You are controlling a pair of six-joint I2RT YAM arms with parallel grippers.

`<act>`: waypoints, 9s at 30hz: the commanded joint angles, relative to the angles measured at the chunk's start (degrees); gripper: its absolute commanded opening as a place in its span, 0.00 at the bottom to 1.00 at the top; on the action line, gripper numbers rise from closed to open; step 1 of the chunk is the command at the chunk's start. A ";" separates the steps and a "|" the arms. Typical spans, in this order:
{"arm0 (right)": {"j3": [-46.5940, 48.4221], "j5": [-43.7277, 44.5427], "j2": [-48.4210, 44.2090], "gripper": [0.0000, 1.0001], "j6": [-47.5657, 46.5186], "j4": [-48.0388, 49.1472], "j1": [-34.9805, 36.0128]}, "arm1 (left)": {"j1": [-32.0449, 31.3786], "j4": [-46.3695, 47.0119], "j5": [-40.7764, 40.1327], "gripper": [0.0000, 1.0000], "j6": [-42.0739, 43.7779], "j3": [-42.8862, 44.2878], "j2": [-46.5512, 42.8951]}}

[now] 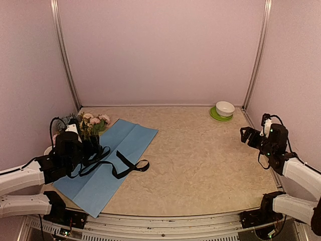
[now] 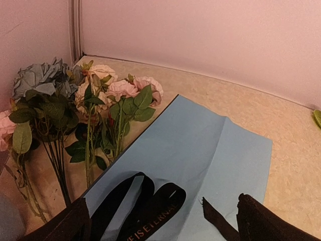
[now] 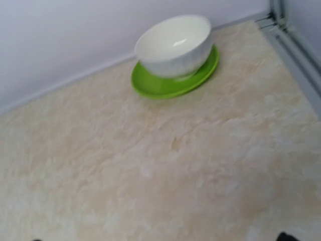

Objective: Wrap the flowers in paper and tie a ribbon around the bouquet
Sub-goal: Pick up the folded wrapping paper from the center of the board, then pass from the left arm to the right, then place the folded wrapping paper at the center of the board, then adjust the folded wrapping paper at the center of the board.

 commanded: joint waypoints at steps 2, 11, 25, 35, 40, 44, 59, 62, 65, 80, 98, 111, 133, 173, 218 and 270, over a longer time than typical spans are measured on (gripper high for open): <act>-0.74 4.77 -4.33 1.00 6.92 0.23 -0.42 | -2.36 -14.60 -3.21 0.98 -6.22 7.13 -2.28; -3.29 -11.42 -10.07 1.00 3.46 4.26 -0.42 | -5.63 -18.93 3.95 0.88 -0.47 21.35 11.40; 11.11 -17.63 7.93 0.80 -0.79 -9.87 0.64 | -12.96 -30.07 15.16 0.89 9.23 66.76 67.48; 19.11 -14.60 20.05 0.76 -0.40 -11.56 11.70 | -8.20 -36.89 13.31 0.86 7.06 87.29 86.71; 23.13 -15.76 25.98 0.74 -0.14 -11.23 14.77 | -5.05 -35.50 17.33 0.85 8.30 93.01 92.47; 27.18 -12.42 29.29 0.74 -2.34 -12.54 16.17 | -5.05 -39.77 15.87 0.84 10.27 98.57 97.49; 36.55 -12.74 36.24 0.74 -3.20 -15.55 19.78 | -0.37 -33.48 35.63 0.28 6.63 85.27 93.54; 35.31 -12.06 34.69 0.74 -3.33 -15.35 20.07 | -0.29 -30.94 34.70 0.03 6.81 82.45 92.10; 34.21 -11.36 33.52 0.74 -3.20 -15.51 20.22 | -0.25 -29.98 33.17 0.00 7.18 81.26 90.38; 43.69 -22.38 41.92 0.80 -5.38 -9.27 32.62 | -4.84 -7.69 36.45 0.00 5.43 67.40 62.80; 73.26 -20.06 53.24 1.00 -15.48 -9.62 41.39 | -8.87 18.83 4.33 0.00 34.10 64.05 37.78; 76.86 -16.77 52.44 1.00 -24.24 -6.83 49.80 | -14.26 26.01 4.49 0.00 28.90 61.91 36.68; 83.12 -7.42 52.93 0.00 -22.92 -11.67 48.47 | -16.08 19.64 9.32 0.80 24.24 58.49 32.44; 88.13 -17.96 76.93 0.30 -35.95 -41.07 19.59 | -4.66 -4.09 -2.30 0.92 18.31 44.92 24.39; 35.07 34.89 47.52 0.80 -37.95 -56.28 73.94 | -13.62 -11.18 -0.33 0.92 8.98 32.38 19.10; 61.93 -1.79 67.91 0.95 -21.04 -47.54 63.28 | -13.27 -12.69 6.85 0.93 4.75 27.19 23.46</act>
